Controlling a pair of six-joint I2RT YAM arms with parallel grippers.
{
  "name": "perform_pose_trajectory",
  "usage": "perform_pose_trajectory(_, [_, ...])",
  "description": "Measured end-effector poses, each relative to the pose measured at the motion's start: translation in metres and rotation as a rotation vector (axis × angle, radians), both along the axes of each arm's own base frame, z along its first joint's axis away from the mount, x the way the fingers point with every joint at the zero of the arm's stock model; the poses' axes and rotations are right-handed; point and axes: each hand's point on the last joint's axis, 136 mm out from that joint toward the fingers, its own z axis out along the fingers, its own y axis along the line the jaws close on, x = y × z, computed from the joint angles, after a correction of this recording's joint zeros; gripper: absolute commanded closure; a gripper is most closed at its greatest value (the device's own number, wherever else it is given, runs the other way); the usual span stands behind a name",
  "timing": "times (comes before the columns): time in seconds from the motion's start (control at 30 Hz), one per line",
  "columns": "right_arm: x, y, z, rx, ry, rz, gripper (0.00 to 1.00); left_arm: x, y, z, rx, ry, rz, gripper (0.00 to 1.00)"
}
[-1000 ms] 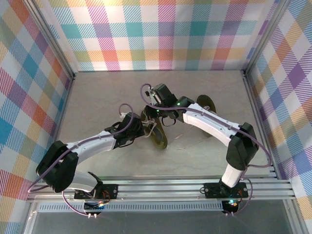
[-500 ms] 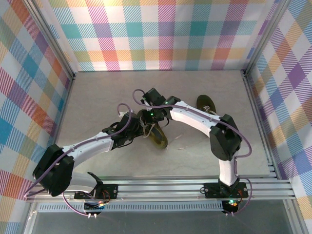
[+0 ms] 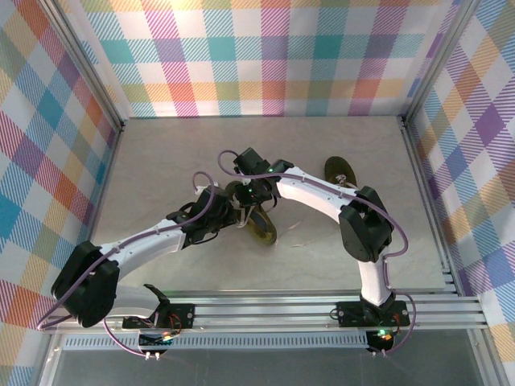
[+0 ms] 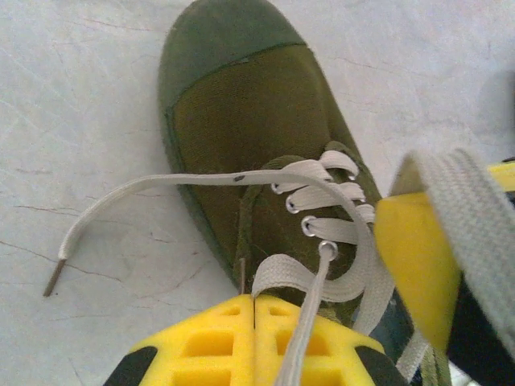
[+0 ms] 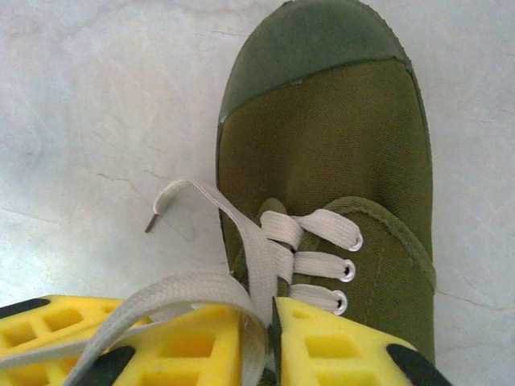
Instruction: Tie the shoes
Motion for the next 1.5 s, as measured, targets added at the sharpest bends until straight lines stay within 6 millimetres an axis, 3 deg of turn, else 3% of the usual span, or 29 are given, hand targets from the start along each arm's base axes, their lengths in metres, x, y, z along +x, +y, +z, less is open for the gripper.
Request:
perform_pose_trajectory(0.1, [-0.004, 0.004, 0.004, 0.038, -0.003, 0.031, 0.67, 0.0, -0.001, 0.0, -0.016, 0.009, 0.0, 1.0])
perform_pose_trajectory(0.27, [-0.015, -0.003, 0.025, 0.101, -0.045, 0.046, 0.66, 0.001, 0.001, 0.0, -0.048, 0.029, 0.015, 1.0])
perform_pose_trajectory(0.47, [-0.026, -0.046, 0.06, 0.152, -0.213, -0.036, 0.62, 0.003, 0.005, -0.001, -0.089, 0.057, 0.051, 1.0])
perform_pose_trajectory(0.57, [-0.038, -0.062, 0.064, 0.197, -0.264, -0.047, 0.63, 0.003, 0.007, -0.002, -0.104, 0.077, 0.068, 1.0])
perform_pose_trajectory(0.8, [-0.083, -0.064, 0.016, 0.235, -0.239, -0.011, 0.62, 0.003, 0.006, 0.0, -0.142, 0.113, 0.094, 1.0])
perform_pose_trajectory(0.93, [-0.098, -0.056, 0.002, 0.271, -0.237, 0.017, 0.62, 0.001, 0.005, 0.001, -0.156, 0.133, 0.106, 1.0])
perform_pose_trajectory(1.07, [-0.104, -0.035, 0.004, 0.315, -0.268, 0.053, 0.63, 0.0, 0.006, 0.004, -0.161, 0.154, 0.128, 1.0])
perform_pose_trajectory(1.2, [-0.11, -0.019, -0.019, 0.291, -0.257, 0.059, 0.62, -0.001, 0.008, 0.006, -0.16, 0.174, 0.148, 1.0])
perform_pose_trajectory(1.33, [-0.107, -0.01, -0.039, 0.249, -0.238, 0.008, 0.57, -0.003, 0.011, 0.003, -0.155, 0.194, 0.163, 1.0])
perform_pose_trajectory(1.5, [-0.1, -0.005, -0.046, 0.251, -0.221, -0.084, 0.55, -0.004, 0.012, 0.002, -0.156, 0.203, 0.171, 1.0])
